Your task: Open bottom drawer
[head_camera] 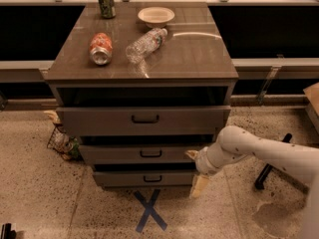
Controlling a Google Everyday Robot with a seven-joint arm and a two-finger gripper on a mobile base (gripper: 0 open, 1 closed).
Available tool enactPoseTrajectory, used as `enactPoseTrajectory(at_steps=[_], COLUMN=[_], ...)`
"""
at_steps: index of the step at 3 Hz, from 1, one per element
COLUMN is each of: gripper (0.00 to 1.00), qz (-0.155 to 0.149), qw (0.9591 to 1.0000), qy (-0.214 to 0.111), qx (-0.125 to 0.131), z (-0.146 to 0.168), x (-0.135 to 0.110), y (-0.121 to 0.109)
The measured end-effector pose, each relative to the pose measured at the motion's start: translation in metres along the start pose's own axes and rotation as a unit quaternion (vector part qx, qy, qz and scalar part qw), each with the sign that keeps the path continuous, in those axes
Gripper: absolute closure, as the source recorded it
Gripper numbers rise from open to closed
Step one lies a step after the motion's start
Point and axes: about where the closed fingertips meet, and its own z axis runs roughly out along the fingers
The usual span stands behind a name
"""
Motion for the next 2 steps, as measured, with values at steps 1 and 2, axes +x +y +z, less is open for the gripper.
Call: enactPoseTrajectory(at_steps=[1, 2], gripper=[0.00, 0.00], qz=[0.019, 0.021], qw=[0.9995, 0.9993], qy=[-0.005, -0.014], qx=[-0.023, -0.028], z=[0.048, 0.088], x=[0.020, 0.036], y=[-0.003, -0.001])
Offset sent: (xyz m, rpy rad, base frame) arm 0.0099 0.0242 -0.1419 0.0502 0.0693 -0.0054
